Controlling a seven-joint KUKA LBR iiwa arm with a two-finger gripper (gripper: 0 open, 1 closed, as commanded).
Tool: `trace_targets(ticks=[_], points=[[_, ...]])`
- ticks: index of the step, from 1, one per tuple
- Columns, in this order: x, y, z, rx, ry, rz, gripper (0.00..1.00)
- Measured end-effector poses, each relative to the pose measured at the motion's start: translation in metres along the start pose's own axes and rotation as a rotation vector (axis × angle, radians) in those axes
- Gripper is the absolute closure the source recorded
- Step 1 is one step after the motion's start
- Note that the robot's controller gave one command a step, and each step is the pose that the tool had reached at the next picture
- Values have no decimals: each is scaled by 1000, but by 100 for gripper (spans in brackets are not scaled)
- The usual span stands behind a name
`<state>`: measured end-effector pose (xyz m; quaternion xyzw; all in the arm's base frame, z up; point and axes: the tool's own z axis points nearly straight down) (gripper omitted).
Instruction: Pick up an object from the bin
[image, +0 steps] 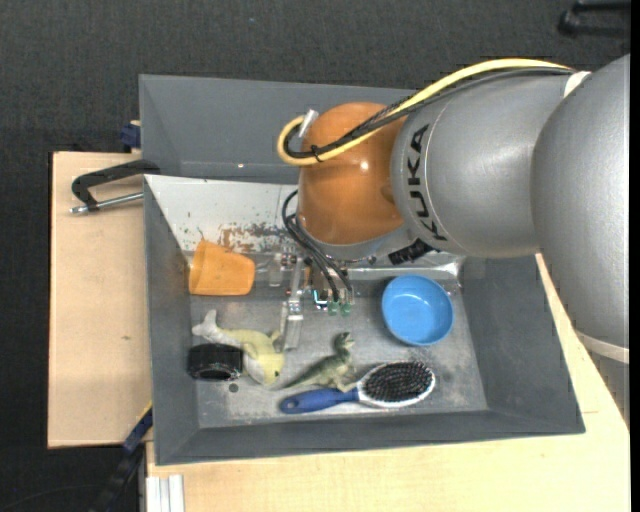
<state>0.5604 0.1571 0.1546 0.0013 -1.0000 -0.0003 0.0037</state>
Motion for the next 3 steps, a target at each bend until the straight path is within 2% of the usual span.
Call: trace_targets(ticks=[1,2,3], points=[[48,-6,86,1,-2,-178,0],[46,-7,83,0,-8,-176,100],[38,-11,-12,-3,-21,-136,100]])
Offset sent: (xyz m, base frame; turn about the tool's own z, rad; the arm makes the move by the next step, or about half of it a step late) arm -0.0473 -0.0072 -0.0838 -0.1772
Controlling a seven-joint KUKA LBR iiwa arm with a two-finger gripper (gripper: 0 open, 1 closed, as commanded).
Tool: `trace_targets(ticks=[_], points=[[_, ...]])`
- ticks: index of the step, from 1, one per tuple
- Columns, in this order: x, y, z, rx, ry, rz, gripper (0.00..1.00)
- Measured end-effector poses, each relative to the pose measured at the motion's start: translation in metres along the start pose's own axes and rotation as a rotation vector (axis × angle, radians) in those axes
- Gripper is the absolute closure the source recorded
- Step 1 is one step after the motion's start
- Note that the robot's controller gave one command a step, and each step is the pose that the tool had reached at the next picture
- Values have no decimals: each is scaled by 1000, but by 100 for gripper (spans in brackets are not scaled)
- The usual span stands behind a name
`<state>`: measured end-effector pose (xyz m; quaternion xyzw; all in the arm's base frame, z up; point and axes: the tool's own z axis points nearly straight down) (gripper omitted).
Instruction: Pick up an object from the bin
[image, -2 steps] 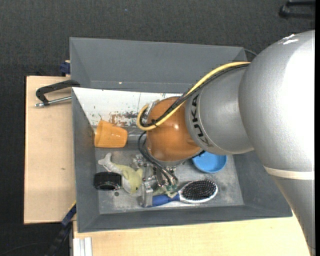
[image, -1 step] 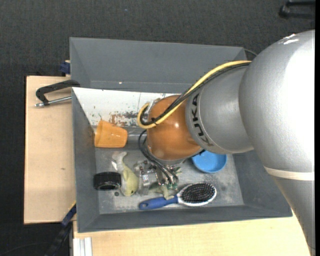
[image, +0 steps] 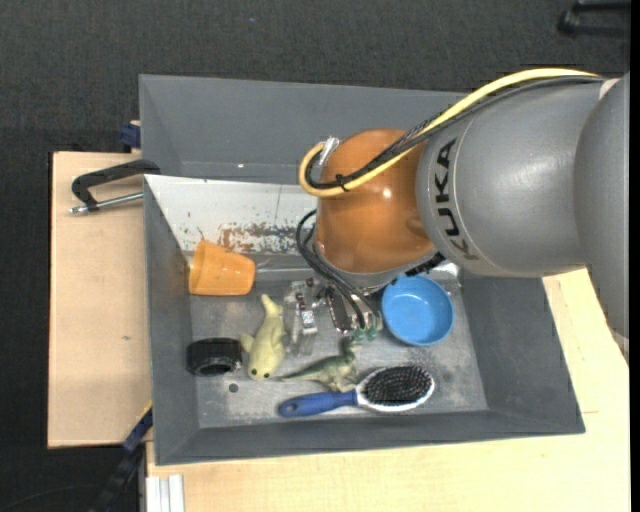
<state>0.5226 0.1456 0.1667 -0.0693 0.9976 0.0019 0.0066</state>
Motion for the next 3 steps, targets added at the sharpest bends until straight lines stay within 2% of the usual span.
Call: trace_targets(ticks=[1,2,3], points=[[-9,42,-123,-2,-2,-22,100],[-48,47,-28,-1,15,-429,100],[-49,47,-31,-2,11,-429,0]])
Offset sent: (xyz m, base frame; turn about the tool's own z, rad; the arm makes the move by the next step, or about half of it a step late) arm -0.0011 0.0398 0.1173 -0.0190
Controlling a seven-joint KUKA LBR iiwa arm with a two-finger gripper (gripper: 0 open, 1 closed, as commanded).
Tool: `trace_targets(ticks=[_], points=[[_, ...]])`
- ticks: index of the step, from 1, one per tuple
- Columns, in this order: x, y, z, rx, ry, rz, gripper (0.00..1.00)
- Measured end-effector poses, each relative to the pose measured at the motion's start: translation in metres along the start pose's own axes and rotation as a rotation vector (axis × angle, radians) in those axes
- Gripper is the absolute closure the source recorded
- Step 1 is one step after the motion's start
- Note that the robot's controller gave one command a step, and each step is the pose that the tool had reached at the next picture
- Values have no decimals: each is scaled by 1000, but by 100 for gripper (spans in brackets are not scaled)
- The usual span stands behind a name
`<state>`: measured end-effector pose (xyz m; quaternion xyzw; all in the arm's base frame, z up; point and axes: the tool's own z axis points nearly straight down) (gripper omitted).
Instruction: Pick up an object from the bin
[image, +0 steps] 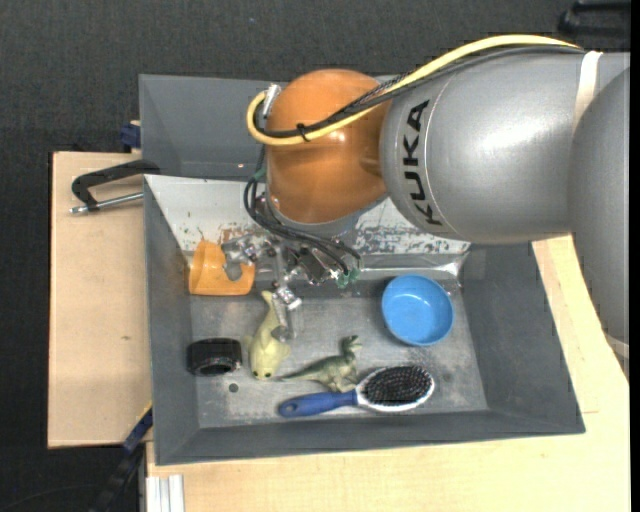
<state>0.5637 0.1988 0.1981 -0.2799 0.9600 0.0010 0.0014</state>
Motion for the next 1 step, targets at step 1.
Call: trace_targets(ticks=[1], points=[[64,-25,80,-2,12,-2,0]])
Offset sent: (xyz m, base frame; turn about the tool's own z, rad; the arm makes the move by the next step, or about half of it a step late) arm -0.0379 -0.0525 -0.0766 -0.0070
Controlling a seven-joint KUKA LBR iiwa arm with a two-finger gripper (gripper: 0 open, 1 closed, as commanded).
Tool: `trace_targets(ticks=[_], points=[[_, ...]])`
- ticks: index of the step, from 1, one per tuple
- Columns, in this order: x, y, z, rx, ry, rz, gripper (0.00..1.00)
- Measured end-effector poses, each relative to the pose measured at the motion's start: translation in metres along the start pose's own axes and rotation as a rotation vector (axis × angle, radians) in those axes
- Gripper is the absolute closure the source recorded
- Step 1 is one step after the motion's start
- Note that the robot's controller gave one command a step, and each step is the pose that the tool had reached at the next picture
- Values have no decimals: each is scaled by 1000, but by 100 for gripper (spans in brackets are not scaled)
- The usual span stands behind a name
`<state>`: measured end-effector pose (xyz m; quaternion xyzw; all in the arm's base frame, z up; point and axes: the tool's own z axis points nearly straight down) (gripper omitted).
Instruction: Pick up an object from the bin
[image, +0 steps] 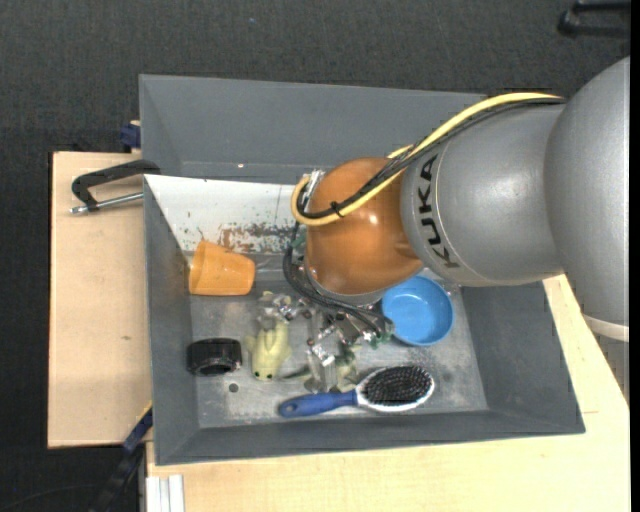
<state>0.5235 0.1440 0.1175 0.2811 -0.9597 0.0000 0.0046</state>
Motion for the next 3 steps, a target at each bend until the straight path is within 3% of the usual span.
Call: trace_targets(ticks=[1,2,3], points=[[-41,-18,48,4,-15,-116,0],[-41,-18,46,3,-15,-115,100],[-58,-27,-97,8,-25,-107,100]])
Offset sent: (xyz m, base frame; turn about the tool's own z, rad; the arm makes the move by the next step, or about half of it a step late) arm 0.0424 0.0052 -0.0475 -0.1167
